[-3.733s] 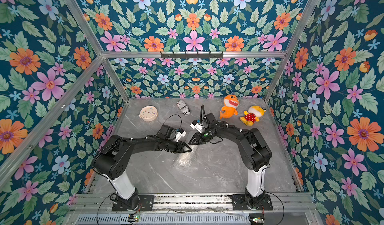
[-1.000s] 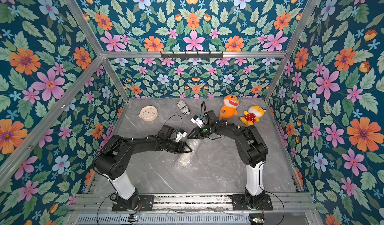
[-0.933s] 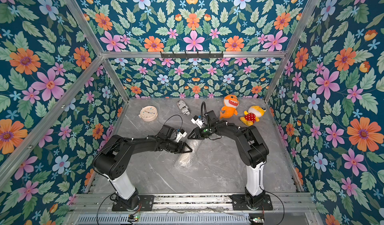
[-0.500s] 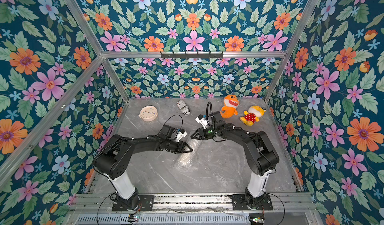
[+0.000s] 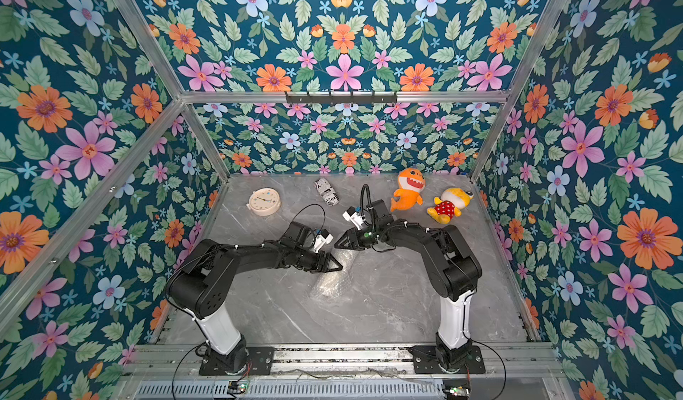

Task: Wrap vases in bubble wrap
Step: Stick the tape on the bubble wrap.

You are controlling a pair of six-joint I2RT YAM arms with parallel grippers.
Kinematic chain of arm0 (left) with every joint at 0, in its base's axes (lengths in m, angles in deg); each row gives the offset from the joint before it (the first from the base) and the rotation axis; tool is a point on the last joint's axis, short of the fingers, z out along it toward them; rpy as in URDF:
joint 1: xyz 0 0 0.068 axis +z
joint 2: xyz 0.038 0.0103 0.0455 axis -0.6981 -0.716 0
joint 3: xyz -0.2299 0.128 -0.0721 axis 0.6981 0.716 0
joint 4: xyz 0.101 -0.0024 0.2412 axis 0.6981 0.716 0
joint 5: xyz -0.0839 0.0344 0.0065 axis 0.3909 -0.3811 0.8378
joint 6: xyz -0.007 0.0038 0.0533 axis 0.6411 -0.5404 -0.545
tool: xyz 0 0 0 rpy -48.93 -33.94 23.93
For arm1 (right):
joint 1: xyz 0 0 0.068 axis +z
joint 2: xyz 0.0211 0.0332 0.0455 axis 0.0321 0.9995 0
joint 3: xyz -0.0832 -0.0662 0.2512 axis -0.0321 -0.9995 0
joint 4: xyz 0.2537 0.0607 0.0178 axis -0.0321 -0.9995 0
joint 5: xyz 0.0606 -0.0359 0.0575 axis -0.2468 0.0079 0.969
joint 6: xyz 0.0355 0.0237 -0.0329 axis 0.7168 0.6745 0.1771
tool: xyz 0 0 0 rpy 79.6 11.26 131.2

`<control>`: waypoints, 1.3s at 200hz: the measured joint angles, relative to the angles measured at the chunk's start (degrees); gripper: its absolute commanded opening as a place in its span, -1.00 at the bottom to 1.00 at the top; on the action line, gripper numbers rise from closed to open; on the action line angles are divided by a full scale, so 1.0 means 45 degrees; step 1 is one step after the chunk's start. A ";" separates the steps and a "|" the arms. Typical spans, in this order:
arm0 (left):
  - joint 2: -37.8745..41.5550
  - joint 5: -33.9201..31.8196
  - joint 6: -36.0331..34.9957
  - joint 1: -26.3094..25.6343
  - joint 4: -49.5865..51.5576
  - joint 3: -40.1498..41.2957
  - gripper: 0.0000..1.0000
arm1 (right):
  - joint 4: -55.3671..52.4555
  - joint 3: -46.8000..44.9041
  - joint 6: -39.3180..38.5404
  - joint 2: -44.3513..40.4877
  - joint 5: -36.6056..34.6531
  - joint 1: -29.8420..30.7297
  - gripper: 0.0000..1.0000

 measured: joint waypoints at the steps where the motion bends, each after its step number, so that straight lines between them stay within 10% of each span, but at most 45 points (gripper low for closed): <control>1: 0.0000 0.0000 0.0000 0.0000 0.0000 0.0000 -0.43 | -0.0005 0.0010 0.0000 0.0010 0.0000 0.0005 -0.22; 260: 0.0175 0.0078 0.0233 -0.0073 -0.0476 0.0408 -0.53 | -0.1180 0.0073 0.0340 -0.0622 -0.0651 0.0452 -0.28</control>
